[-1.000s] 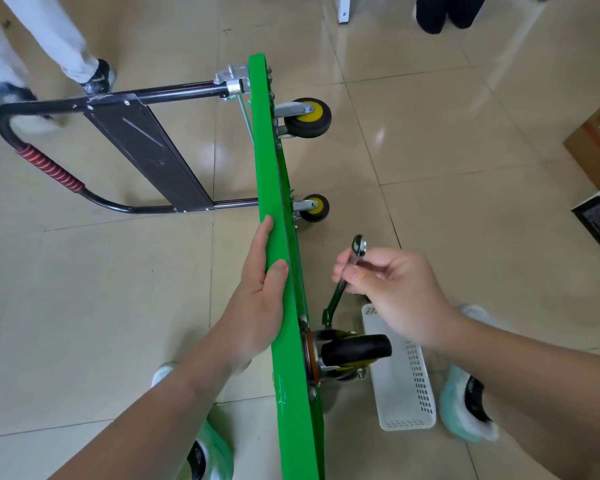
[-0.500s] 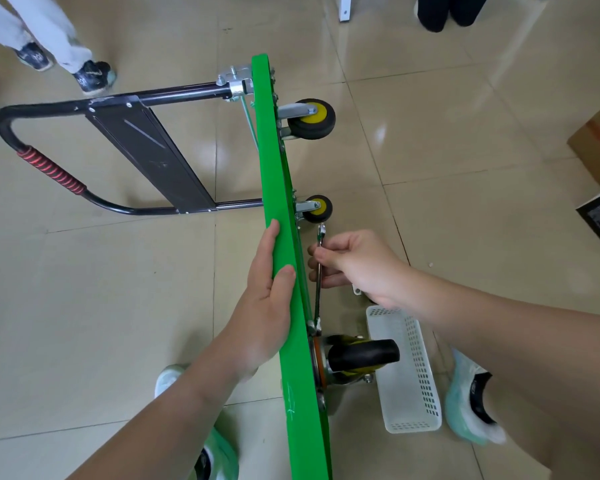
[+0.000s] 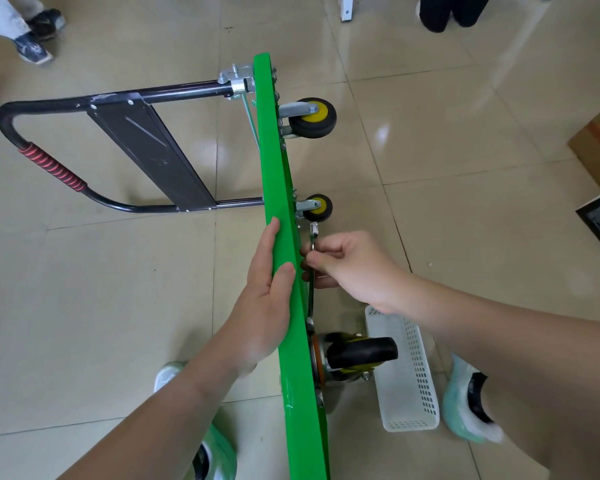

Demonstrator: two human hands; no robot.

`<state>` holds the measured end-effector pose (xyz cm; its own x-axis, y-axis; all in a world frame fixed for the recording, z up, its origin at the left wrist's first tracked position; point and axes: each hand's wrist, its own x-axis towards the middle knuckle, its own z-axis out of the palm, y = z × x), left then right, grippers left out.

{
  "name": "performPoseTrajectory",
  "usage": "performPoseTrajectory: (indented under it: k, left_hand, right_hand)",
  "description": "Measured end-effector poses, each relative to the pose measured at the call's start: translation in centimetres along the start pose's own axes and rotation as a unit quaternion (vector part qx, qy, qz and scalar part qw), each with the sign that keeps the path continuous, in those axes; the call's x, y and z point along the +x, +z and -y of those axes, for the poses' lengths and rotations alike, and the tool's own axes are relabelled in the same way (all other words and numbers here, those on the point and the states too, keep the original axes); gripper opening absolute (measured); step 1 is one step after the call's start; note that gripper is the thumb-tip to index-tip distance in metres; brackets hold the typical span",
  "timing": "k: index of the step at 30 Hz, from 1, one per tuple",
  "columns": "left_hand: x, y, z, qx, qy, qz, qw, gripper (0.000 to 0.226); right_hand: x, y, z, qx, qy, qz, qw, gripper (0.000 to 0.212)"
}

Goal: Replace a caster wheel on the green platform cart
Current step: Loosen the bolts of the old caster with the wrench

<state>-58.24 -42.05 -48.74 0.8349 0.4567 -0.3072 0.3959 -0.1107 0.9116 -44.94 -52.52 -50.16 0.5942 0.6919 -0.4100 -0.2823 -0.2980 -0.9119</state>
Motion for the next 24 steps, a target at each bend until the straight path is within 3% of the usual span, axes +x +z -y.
performPoseTrajectory:
  k: [11,24]
  left_hand:
    - [-0.2,0.2,-0.2,0.004,0.011,-0.017,1.000,0.057]
    - [-0.1,0.1,0.0,0.005,0.013,-0.014,1.000,0.057]
  right_hand:
    - [-9.4,0.7,-3.7,-0.094,-0.215,-0.034,0.972,0.030]
    - [-8.4,-0.2,-3.9,-0.081,-0.259,-0.093,0.958,0.027]
